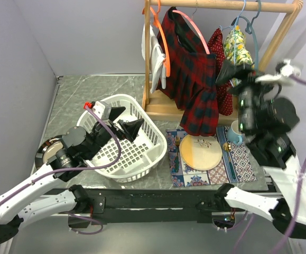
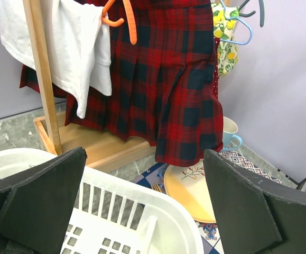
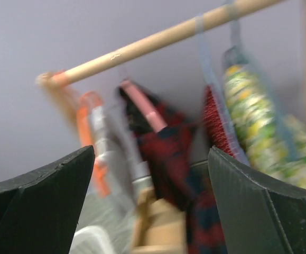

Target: Remove the skirt from the hanger

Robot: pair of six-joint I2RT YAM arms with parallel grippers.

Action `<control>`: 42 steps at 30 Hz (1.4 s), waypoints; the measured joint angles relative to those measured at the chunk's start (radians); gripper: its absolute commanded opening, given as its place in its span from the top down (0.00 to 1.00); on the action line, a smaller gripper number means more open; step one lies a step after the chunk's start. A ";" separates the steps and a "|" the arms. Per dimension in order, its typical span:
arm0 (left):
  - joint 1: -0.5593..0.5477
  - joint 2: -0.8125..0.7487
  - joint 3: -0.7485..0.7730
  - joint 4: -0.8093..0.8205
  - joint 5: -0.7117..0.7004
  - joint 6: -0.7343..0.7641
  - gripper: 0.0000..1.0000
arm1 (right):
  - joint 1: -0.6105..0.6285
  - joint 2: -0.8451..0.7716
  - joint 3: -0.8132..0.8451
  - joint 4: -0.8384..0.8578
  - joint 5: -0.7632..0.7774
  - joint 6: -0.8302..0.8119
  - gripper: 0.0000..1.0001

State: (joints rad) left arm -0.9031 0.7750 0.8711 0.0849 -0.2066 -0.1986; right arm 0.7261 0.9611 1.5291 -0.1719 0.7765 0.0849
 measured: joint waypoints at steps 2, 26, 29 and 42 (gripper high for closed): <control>0.000 0.000 0.000 0.000 0.000 0.000 0.01 | -0.095 0.070 0.080 -0.031 0.001 -0.029 0.10; -0.008 0.016 0.000 -0.002 0.011 0.014 0.01 | -0.836 0.400 0.399 -0.488 -0.588 0.048 0.42; -0.008 0.019 0.000 -0.003 0.011 0.018 0.01 | -0.852 0.441 0.435 -0.502 -0.616 0.048 0.41; -0.008 0.021 0.000 -0.004 0.020 0.021 0.01 | -0.858 0.514 0.457 -0.494 -0.685 0.032 0.51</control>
State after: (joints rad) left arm -0.9115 0.7959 0.8711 0.0811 -0.1867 -0.1772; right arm -0.1318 1.4754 1.9862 -0.6655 0.0917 0.1169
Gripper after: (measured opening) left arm 0.993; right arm 0.541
